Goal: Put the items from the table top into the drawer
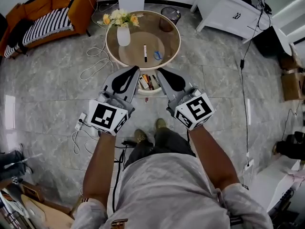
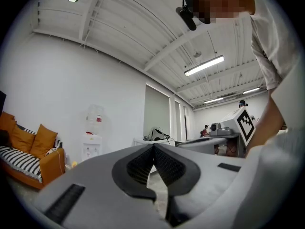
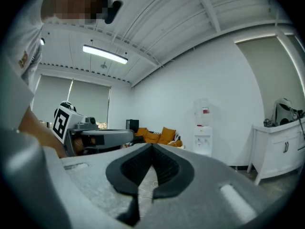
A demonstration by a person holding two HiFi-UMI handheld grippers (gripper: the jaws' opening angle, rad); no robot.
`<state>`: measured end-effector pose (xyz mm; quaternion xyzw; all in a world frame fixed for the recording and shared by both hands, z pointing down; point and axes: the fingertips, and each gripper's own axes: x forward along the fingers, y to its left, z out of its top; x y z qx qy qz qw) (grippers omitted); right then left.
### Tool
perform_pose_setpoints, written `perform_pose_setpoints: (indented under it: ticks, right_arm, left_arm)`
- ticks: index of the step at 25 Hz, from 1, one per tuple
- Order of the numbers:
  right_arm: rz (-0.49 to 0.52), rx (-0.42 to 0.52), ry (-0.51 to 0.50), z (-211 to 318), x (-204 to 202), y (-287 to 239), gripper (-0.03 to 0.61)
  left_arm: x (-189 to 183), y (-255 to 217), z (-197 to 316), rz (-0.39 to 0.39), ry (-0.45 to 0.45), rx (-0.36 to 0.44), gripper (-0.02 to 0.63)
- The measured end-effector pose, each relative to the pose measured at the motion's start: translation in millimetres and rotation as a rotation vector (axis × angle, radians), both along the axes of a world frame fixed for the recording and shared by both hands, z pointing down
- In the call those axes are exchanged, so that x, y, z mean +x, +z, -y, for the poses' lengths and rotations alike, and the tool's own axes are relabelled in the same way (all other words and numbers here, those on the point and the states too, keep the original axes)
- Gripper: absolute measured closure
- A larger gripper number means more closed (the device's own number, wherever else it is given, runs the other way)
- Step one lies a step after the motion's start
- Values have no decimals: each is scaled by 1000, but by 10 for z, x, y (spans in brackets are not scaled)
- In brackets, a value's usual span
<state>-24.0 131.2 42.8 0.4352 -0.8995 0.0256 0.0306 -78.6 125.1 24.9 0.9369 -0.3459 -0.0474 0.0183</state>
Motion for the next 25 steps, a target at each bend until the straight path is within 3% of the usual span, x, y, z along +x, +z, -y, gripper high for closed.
perform_pose_setpoints:
  ticks: [13, 25]
  right_arm:
    - [-100, -63, 121, 860, 442, 561, 577]
    - [-160, -198, 174, 1802, 864, 1534, 575]
  left_arm:
    - [256, 491, 766, 78, 1, -12, 614]
    - [678, 1249, 1821, 107, 6, -87, 614]
